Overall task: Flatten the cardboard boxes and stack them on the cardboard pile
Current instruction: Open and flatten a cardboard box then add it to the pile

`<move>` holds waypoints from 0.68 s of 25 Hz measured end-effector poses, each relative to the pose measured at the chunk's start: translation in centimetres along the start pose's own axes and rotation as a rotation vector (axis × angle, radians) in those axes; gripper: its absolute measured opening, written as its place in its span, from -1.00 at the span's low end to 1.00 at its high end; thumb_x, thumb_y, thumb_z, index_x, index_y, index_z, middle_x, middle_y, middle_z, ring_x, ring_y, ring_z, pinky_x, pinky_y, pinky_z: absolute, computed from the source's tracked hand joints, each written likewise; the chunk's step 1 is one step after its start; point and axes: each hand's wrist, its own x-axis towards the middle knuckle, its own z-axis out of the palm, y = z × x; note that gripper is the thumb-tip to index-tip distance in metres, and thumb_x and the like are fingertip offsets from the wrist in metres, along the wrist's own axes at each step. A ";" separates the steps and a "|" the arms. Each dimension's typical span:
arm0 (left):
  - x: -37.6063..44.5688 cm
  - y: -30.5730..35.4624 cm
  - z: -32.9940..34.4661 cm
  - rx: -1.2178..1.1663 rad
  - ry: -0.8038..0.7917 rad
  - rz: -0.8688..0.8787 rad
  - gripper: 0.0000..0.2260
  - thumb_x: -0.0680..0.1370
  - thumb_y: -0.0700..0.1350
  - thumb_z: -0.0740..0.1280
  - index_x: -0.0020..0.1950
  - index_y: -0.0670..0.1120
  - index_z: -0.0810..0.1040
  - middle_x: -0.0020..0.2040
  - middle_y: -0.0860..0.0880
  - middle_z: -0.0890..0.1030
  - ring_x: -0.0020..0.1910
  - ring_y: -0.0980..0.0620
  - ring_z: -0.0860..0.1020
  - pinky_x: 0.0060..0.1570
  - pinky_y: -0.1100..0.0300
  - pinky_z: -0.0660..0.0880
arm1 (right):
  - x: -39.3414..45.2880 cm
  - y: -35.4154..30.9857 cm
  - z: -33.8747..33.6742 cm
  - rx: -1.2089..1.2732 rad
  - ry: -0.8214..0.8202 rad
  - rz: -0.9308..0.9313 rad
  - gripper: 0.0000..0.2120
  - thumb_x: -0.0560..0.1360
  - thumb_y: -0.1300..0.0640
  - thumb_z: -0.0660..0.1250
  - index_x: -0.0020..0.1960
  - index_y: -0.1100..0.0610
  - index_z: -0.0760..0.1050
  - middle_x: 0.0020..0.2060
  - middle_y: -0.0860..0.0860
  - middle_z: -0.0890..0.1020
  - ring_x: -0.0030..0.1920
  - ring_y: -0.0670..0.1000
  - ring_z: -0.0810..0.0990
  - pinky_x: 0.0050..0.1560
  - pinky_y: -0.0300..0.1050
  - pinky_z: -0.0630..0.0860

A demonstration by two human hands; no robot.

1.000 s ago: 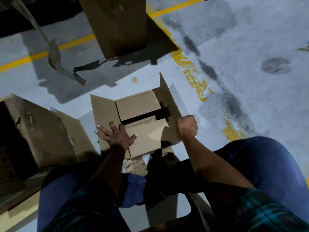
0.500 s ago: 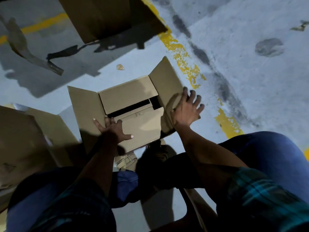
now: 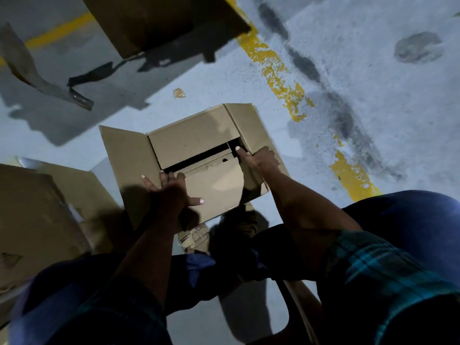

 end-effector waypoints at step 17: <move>-5.4 -0.1 -3.2 -0.202 0.494 0.263 -0.37 0.20 0.03 0.63 0.17 -0.09 0.48 0.05 -0.08 0.62 0.18 -0.11 0.53 0.46 -0.28 -0.10 | -3.0 0.8 -6.9 -0.028 0.020 -0.058 -0.68 0.56 0.15 0.35 0.25 0.31 0.51 0.17 0.14 0.60 0.27 0.16 0.56 0.08 -0.07 0.51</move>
